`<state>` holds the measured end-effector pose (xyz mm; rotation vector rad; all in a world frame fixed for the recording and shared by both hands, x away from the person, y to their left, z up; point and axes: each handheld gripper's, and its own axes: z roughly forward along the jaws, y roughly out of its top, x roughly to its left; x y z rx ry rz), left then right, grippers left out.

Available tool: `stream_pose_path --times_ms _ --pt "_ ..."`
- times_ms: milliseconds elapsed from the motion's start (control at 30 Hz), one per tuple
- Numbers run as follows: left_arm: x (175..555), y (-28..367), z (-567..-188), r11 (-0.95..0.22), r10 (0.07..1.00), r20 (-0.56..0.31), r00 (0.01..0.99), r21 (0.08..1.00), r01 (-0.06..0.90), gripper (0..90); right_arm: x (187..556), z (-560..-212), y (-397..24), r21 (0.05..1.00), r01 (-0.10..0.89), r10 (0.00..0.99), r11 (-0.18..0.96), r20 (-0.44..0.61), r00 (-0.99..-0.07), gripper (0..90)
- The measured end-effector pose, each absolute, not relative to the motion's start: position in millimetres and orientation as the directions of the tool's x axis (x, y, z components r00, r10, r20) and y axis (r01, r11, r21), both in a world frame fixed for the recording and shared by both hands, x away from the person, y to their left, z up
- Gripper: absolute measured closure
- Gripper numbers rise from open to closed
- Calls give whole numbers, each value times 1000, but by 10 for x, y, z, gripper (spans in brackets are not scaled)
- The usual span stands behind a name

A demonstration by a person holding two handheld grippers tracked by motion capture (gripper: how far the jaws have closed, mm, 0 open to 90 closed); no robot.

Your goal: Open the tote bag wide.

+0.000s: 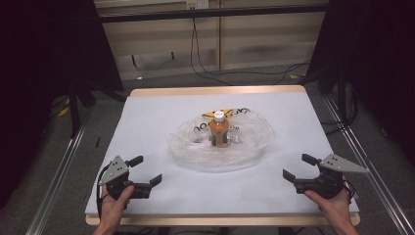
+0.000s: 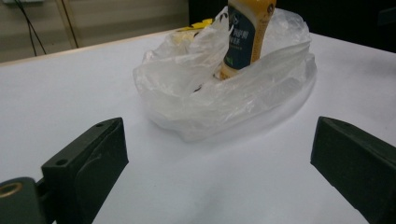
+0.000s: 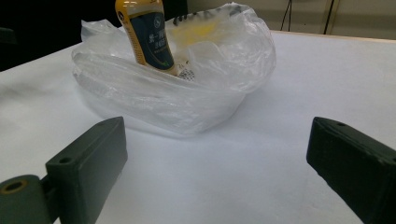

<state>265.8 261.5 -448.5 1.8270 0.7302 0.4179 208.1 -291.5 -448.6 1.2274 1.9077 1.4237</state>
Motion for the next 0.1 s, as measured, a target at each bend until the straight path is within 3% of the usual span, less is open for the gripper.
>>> stream_pose_path --times_ms 100 --pt "2662 2644 -4478 -228 665 -60 745 933 279 35 2067 -4477 -2941 923 378 859 69 138 -493 50"
